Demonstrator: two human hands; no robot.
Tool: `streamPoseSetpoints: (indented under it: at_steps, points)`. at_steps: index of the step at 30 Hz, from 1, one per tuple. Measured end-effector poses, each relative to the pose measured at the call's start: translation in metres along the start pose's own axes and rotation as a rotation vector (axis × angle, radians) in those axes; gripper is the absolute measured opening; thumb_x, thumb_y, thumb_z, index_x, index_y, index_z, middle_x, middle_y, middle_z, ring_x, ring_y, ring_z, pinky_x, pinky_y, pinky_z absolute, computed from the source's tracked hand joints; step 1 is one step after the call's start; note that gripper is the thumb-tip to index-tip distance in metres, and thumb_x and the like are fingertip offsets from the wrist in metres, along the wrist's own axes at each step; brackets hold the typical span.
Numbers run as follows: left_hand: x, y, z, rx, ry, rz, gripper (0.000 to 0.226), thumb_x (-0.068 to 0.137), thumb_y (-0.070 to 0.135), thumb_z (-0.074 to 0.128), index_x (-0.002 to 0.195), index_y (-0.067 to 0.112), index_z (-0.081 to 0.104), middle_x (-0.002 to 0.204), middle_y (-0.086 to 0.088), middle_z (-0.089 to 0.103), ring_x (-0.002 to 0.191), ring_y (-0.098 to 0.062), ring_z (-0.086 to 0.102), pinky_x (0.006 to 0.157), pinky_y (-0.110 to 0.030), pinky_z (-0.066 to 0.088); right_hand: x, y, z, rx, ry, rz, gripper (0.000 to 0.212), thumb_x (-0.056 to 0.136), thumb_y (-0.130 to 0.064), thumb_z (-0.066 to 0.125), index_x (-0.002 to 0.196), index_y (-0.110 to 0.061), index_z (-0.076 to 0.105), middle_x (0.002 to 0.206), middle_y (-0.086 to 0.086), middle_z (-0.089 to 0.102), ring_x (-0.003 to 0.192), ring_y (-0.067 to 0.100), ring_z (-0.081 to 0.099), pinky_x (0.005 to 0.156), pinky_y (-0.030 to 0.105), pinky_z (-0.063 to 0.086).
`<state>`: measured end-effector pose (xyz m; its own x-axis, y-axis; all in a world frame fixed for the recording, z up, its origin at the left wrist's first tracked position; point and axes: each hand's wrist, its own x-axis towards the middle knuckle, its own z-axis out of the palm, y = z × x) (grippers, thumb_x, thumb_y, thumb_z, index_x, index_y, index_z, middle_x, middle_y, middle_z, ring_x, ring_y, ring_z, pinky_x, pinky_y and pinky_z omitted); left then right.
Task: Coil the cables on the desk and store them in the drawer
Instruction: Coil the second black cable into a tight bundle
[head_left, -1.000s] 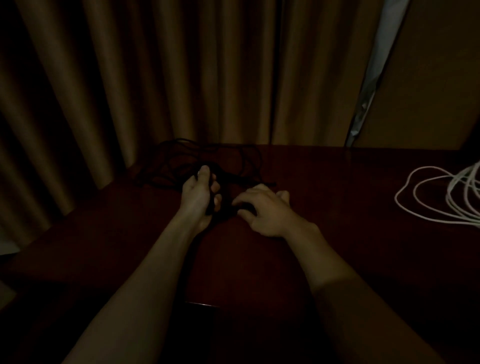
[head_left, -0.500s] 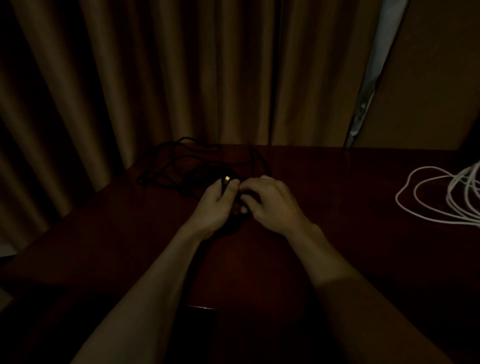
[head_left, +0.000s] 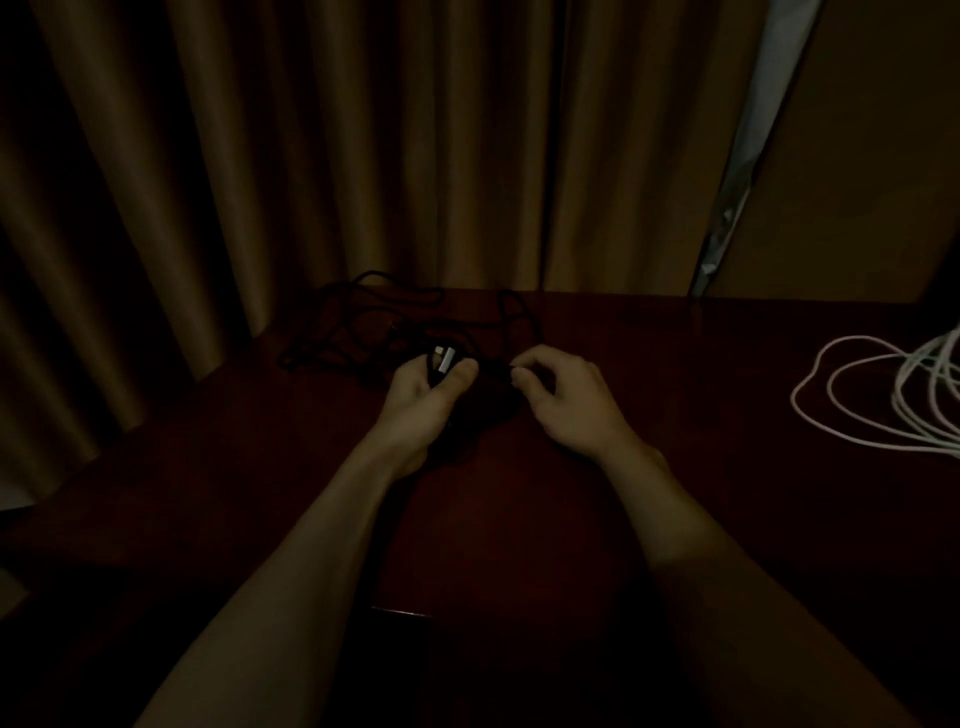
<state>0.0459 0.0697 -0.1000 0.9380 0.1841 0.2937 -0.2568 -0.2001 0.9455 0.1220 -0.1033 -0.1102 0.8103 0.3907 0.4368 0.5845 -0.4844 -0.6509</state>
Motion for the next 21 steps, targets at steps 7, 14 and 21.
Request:
streamPoseSetpoints:
  at_steps: [7, 14, 21]
  points:
    - [0.001, 0.001, 0.005, 0.036, -0.064, -0.053, 0.036, 0.108, 0.022, 0.053, 0.072, 0.021, 0.053, 0.054, 0.012, 0.053, 0.046, -0.004, 0.050, 0.051, -0.024, 0.040, -0.006, -0.024, 0.010, 0.344, 0.192, -0.010, 0.018, 0.101, -0.019, 0.064, 0.086, -0.013, 0.072, 0.075, 0.007, 0.069, 0.069, 0.025, 0.065, 0.065, 0.042, 0.054]
    - [0.003, -0.003, 0.007, 0.070, -0.050, 0.013, 0.031, 0.112, 0.027, 0.042, 0.096, 0.013, 0.065, 0.073, 0.001, 0.065, 0.067, -0.016, 0.061, 0.064, -0.032, 0.053, -0.012, -0.039, 0.028, 0.545, 0.113, 0.018, 0.021, 0.106, -0.017, 0.055, 0.113, -0.010, 0.074, 0.082, -0.001, 0.066, 0.059, 0.014, 0.063, 0.057, 0.032, 0.055]
    - [0.005, -0.003, 0.006, -0.046, 0.088, -0.050, 0.035, 0.113, 0.024, 0.039, 0.091, 0.010, 0.061, 0.063, 0.003, 0.055, 0.050, -0.010, 0.050, 0.051, -0.024, 0.045, -0.007, -0.031, 0.030, 0.415, -0.025, 0.110, 0.038, 0.110, -0.022, 0.044, 0.147, -0.023, 0.054, 0.114, -0.001, 0.069, 0.096, 0.005, 0.067, 0.082, 0.018, 0.053]
